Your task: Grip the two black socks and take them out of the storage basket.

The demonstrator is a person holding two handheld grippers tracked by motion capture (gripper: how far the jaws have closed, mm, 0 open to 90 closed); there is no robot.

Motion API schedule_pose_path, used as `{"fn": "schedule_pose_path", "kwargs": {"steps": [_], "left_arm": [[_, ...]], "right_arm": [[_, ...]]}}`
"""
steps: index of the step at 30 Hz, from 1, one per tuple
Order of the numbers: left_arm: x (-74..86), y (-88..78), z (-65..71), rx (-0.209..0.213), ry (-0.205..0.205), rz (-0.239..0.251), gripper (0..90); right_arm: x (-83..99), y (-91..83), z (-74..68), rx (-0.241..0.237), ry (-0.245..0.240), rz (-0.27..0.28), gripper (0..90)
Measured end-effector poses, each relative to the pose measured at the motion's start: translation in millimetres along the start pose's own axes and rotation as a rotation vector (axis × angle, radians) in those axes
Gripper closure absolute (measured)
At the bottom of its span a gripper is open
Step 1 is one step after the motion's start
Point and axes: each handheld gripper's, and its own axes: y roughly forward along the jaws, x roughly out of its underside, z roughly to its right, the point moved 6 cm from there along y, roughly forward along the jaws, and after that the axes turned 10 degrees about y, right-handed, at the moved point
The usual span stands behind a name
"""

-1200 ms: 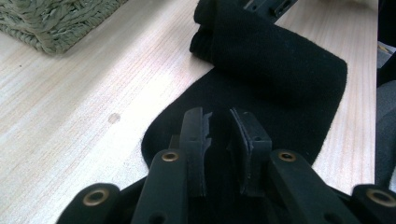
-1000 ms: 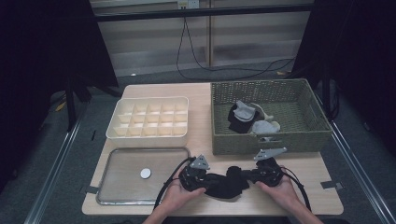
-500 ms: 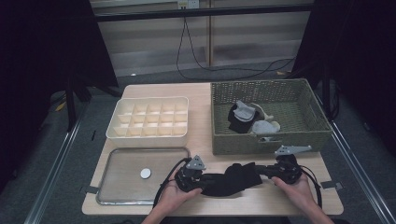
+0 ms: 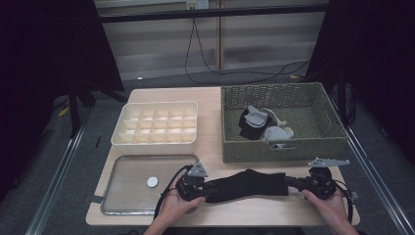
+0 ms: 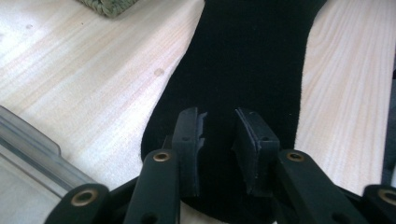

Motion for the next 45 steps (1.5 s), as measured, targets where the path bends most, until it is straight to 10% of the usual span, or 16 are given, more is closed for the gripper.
{"fn": "schedule_pose_path", "kwargs": {"steps": [12,26,45], "left_arm": [[0.5,-3.8,3.6,0.021,-0.025,0.006,63.8],[-21.5,11.8,18.2,0.061,-0.036,0.051,49.6],[-34.0,24.3,24.1,0.107,-0.002,0.052,66.6]], "right_arm": [[-0.2,-3.6,-4.5,-0.030,-0.020,0.031,66.0],[-12.3,29.6,-34.5,-0.076,-0.109,-0.069,45.2],[-51.0,83.3,-60.5,-0.087,-0.149,-0.134,62.0]]}}
